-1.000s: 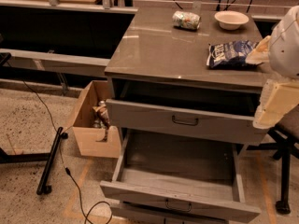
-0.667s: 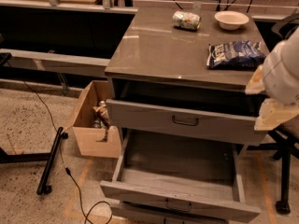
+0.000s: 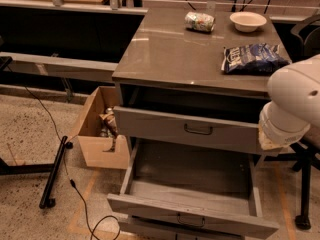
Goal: Close middle drawer
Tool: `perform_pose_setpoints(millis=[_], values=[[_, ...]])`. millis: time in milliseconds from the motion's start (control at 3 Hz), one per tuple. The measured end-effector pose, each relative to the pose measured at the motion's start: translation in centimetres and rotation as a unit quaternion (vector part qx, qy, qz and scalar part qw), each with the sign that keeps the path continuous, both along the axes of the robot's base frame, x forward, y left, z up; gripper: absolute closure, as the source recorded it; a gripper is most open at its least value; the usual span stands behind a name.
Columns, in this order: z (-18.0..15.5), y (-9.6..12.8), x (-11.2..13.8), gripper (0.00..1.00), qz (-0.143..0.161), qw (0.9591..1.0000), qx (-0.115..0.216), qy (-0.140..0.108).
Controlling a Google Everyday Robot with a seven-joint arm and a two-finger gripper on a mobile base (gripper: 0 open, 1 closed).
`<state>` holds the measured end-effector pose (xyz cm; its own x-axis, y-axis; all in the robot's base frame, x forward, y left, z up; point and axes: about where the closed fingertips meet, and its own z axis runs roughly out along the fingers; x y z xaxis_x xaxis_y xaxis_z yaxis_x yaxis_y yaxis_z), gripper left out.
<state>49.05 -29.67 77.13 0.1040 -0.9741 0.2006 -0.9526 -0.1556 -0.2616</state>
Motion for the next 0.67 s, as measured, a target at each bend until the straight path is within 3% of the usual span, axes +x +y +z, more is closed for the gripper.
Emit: perform_pose_setpoints(millis=[333, 667], values=[[-5.6, -3.2, 0.3, 1.00, -0.021, 0.9979, 0.016, 0.059], [-7.2, -3.5, 0.3, 1.00, -0.024, 0.9969, 0.021, 0.072]])
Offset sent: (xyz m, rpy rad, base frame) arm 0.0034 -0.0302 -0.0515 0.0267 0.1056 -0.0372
